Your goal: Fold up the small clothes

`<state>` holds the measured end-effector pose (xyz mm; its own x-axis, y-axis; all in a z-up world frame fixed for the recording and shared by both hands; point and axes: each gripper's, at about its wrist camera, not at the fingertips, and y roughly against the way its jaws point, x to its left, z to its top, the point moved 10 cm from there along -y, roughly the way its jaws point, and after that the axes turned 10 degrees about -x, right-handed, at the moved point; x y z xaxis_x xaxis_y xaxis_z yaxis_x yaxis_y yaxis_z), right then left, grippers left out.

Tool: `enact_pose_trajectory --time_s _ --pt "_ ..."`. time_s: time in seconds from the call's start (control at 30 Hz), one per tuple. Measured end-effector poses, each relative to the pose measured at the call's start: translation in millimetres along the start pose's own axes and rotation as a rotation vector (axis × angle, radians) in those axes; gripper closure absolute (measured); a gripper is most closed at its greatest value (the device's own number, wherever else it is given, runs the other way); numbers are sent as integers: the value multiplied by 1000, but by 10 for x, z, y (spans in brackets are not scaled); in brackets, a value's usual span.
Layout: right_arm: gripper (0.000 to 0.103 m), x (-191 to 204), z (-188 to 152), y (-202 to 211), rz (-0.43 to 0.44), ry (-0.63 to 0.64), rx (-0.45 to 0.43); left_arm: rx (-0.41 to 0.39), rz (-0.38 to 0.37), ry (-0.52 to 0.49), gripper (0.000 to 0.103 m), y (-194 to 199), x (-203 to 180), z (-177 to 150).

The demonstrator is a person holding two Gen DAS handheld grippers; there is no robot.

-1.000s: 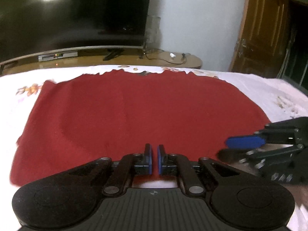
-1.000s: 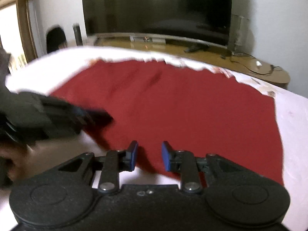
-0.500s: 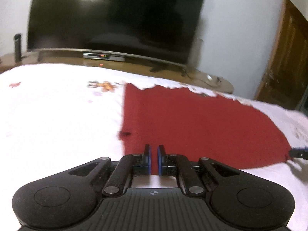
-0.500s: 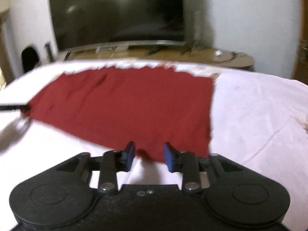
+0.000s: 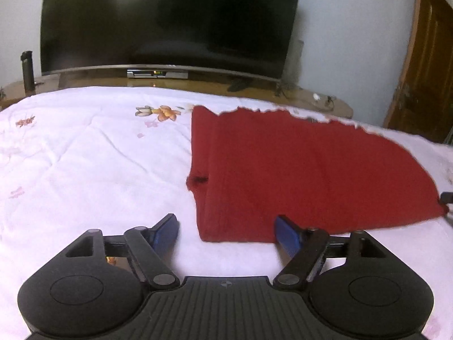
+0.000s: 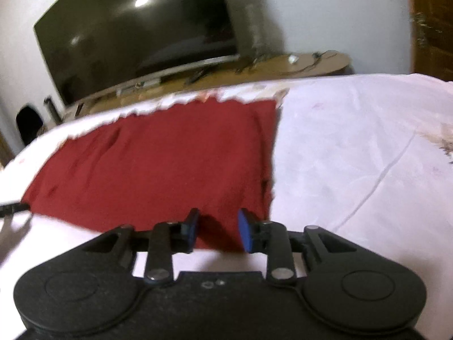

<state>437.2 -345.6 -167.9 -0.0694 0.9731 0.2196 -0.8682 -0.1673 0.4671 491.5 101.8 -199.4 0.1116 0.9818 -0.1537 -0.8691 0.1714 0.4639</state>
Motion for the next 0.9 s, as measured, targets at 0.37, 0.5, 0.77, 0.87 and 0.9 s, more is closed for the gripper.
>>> enact_pose_trajectory --time_s 0.37,0.5,0.77,0.87,0.9 --pt "93 -141 15 -11 30 0 12 -40 -40 90 96 62 132 132" --pt "93 -209 -85 -46 7 61 67 11 -34 66 95 -19 193 -26" --pt "75 -170 85 104 -29 50 1 -34 -37 234 35 331 234 102" --pt "74 -64 153 231 -11 21 -34 -11 -98 374 35 430 49 12" --pt "74 4 168 244 6 14 -41 6 -108 414 35 427 -13 -39"
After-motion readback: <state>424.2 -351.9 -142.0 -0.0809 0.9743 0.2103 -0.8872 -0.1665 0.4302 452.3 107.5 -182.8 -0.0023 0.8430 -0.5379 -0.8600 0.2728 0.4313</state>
